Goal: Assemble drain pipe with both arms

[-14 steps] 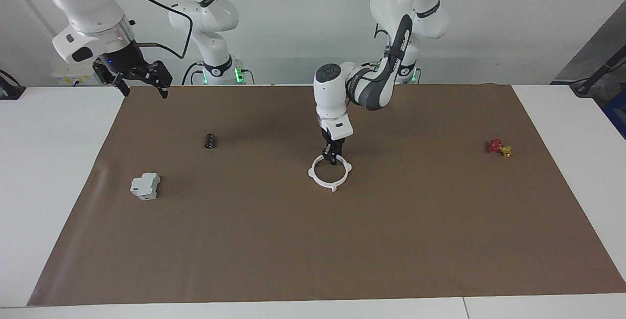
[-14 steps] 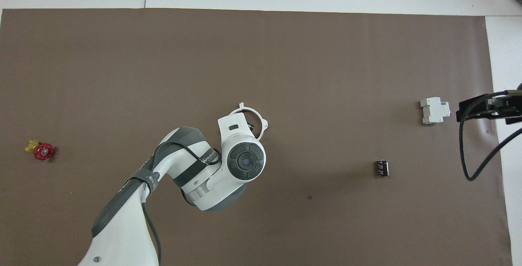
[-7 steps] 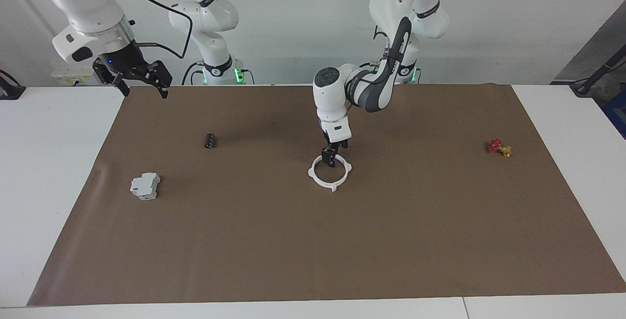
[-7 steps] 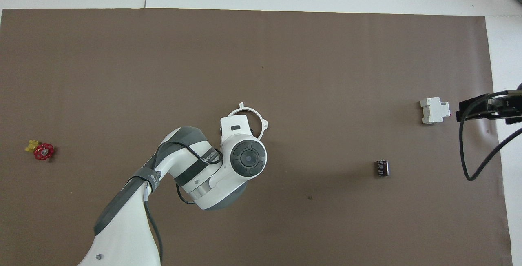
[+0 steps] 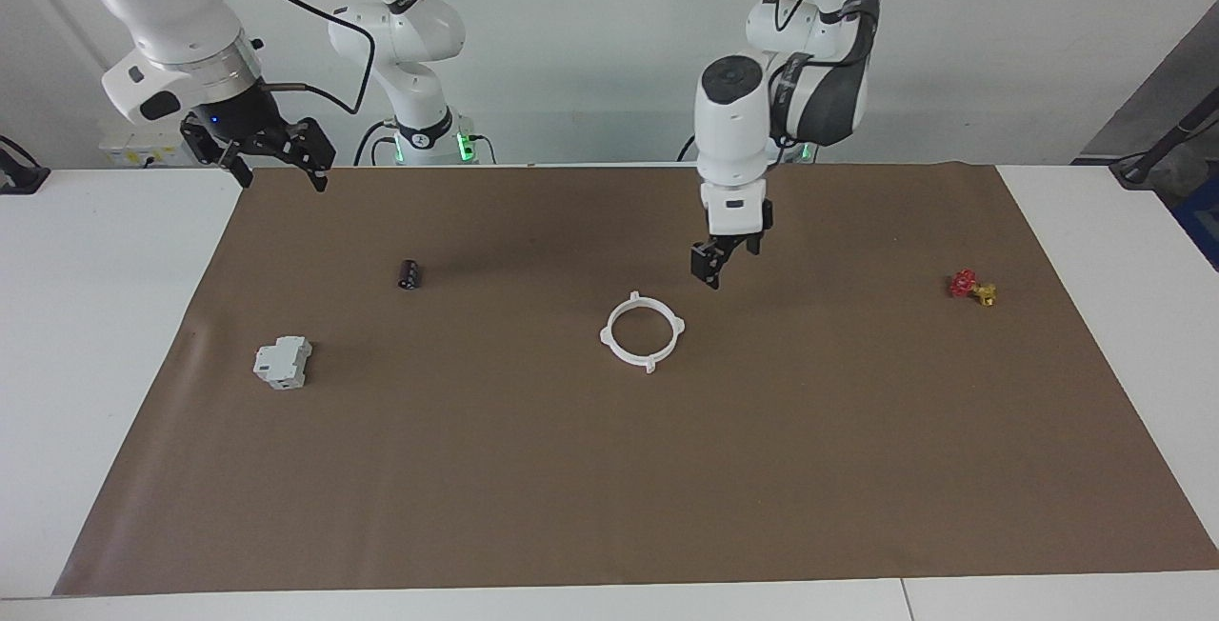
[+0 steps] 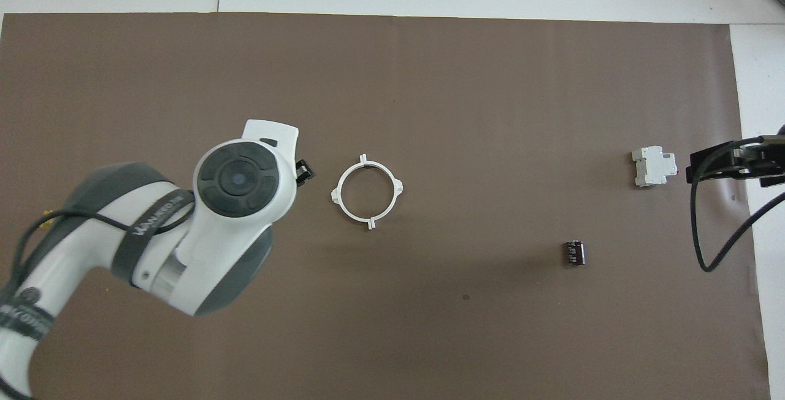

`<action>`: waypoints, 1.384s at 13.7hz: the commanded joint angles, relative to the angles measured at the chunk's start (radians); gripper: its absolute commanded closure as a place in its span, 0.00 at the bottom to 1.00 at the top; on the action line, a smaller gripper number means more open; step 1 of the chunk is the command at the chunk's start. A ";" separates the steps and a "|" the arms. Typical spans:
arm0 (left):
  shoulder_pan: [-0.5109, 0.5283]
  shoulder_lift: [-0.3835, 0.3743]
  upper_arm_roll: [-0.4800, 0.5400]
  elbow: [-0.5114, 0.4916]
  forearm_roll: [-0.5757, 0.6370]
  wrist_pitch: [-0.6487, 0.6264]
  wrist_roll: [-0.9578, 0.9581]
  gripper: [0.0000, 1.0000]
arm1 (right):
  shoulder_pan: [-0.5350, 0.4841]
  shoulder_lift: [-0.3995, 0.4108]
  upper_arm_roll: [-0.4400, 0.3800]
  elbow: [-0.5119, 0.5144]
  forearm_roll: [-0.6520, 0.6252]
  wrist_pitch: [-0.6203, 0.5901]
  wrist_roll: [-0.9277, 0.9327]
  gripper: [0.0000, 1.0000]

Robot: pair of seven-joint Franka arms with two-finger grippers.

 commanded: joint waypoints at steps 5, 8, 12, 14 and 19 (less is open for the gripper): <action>0.404 -0.185 0.004 0.029 -0.134 -0.203 0.945 0.00 | -0.014 -0.001 0.009 -0.001 0.005 0.008 0.010 0.00; 0.502 -0.196 0.015 0.018 -0.169 -0.204 1.054 0.00 | -0.014 -0.001 0.010 -0.001 0.005 0.008 0.010 0.00; 0.533 -0.173 0.015 0.029 -0.206 -0.100 1.034 0.00 | -0.015 -0.001 0.009 -0.001 0.005 0.008 0.010 0.00; 0.533 -0.095 0.015 0.102 -0.204 -0.120 1.034 0.00 | -0.014 -0.001 0.009 -0.001 0.005 0.008 0.012 0.00; 0.507 0.008 0.007 0.307 -0.189 -0.299 1.031 0.00 | -0.017 -0.001 0.004 -0.001 0.005 0.006 0.010 0.00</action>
